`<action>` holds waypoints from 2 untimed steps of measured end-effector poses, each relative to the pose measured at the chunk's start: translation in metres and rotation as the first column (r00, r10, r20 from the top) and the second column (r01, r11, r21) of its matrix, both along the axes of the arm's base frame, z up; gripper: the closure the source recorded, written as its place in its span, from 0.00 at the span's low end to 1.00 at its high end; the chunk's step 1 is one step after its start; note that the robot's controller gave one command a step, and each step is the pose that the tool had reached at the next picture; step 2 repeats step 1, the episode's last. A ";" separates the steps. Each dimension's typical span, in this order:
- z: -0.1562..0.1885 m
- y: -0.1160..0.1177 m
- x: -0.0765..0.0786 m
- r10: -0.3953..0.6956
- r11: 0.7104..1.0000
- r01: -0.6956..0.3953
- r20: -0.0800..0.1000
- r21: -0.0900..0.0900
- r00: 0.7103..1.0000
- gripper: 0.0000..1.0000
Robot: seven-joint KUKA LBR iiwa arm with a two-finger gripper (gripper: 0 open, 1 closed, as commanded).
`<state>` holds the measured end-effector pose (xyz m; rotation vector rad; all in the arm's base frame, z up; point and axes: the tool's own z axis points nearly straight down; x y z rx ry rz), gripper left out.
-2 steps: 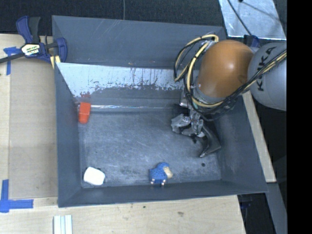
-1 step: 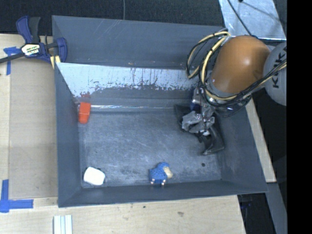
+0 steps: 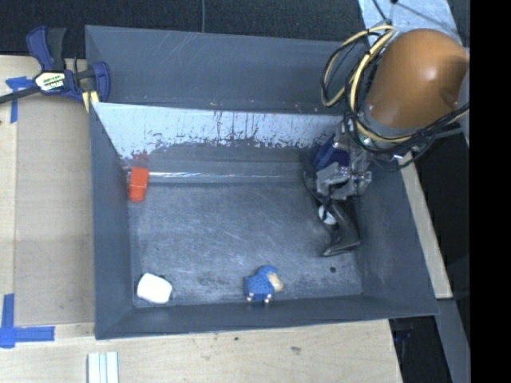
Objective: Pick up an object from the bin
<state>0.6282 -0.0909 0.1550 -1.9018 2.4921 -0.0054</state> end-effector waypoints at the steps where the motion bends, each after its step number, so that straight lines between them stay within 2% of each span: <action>1: 0.165 -0.018 -0.031 0.063 0.998 -0.062 0.004 -0.004 0.998 1.00; 2: 0.165 -0.018 -0.031 0.063 0.998 -0.062 0.004 -0.004 0.998 1.00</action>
Offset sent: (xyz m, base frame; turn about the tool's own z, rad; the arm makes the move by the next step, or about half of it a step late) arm -0.0321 -0.0166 0.1587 -0.0651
